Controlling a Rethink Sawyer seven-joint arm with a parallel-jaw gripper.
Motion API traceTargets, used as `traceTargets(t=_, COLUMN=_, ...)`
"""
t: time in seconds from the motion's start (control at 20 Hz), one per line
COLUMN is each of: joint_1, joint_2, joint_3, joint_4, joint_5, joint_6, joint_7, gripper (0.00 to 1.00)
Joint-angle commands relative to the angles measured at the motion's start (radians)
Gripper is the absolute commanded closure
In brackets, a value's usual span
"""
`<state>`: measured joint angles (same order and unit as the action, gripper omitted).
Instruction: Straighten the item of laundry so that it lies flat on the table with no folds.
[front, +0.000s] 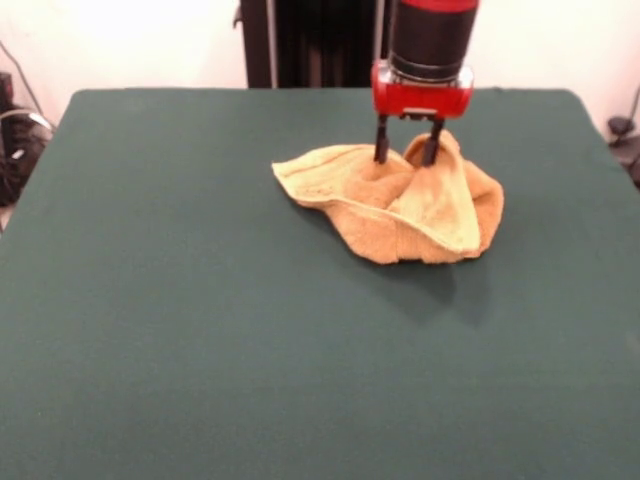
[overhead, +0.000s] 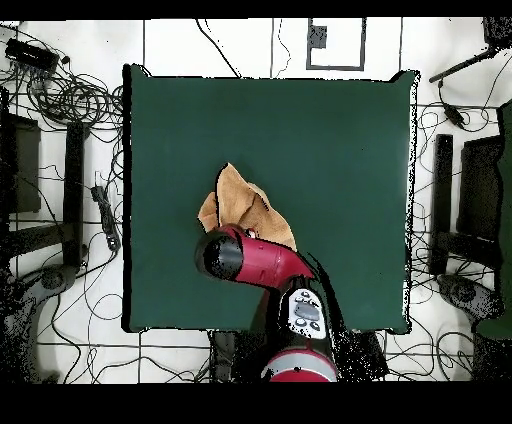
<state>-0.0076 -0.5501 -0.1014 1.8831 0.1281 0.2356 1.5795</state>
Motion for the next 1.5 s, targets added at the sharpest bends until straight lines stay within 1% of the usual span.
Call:
traceTargets(t=0.05, joint_1=0.127, joint_2=-0.041, joint_3=0.011, joint_4=0.07, joint_5=0.113, joint_6=0.089, joint_7=0.345, gripper=0.0)
traceTargets(t=0.15, joint_1=0.157, joint_2=-0.092, joint_3=-0.026, joint_4=0.05, joint_5=0.118, joint_6=0.189, joint_7=0.339, gripper=0.0)
traceTargets(t=0.35, joint_1=0.196, joint_2=-0.181, joint_3=-0.082, joint_4=0.004, joint_5=0.113, joint_6=0.348, joint_7=0.333, gripper=0.0)
traceTargets(t=0.5, joint_1=0.206, joint_2=-0.196, joint_3=-0.098, joint_4=-0.023, joint_5=0.106, joint_6=0.393, joint_7=0.333, gripper=0.0)
traceTargets(t=0.65, joint_1=0.195, joint_2=-0.184, joint_3=-0.08, joint_4=-0.006, joint_5=0.118, joint_6=0.35, joint_7=0.33, gripper=0.0)
traceTargets(t=0.8, joint_1=0.18, joint_2=-0.146, joint_3=-0.048, joint_4=0.028, joint_5=0.141, joint_6=0.23, joint_7=0.339, gripper=0.0)
traceTargets(t=0.95, joint_1=0.164, joint_2=-0.119, joint_3=-0.021, joint_4=0.054, joint_5=0.154, joint_6=0.149, joint_7=0.337, gripper=0.0)
traceTargets(t=1.05, joint_1=0.157, joint_2=-0.114, joint_3=-0.018, joint_4=0.05, joint_5=0.153, joint_6=0.145, joint_7=0.321, gripper=0.0)
traceTargets(t=1.2, joint_1=0.153, joint_2=-0.138, joint_3=-0.029, joint_4=0.033, joint_5=0.14, joint_6=0.218, joint_7=0.283, gripper=0.0)
traceTargets(t=1.3, joint_1=0.147, joint_2=-0.135, joint_3=-0.024, joint_4=0.026, joint_5=0.137, joint_6=0.223, joint_7=0.273, gripper=0.0)
traceTargets(t=1.45, joint_1=0.132, joint_2=-0.117, joint_3=0.011, joint_4=0.061, joint_5=0.16, joint_6=0.154, joint_7=0.29, gripper=0.0)
traceTargets(t=1.5, joint_1=0.127, joint_2=-0.104, joint_3=0.03, joint_4=0.083, joint_5=0.174, joint_6=0.106, joint_7=0.307, gripper=0.0)
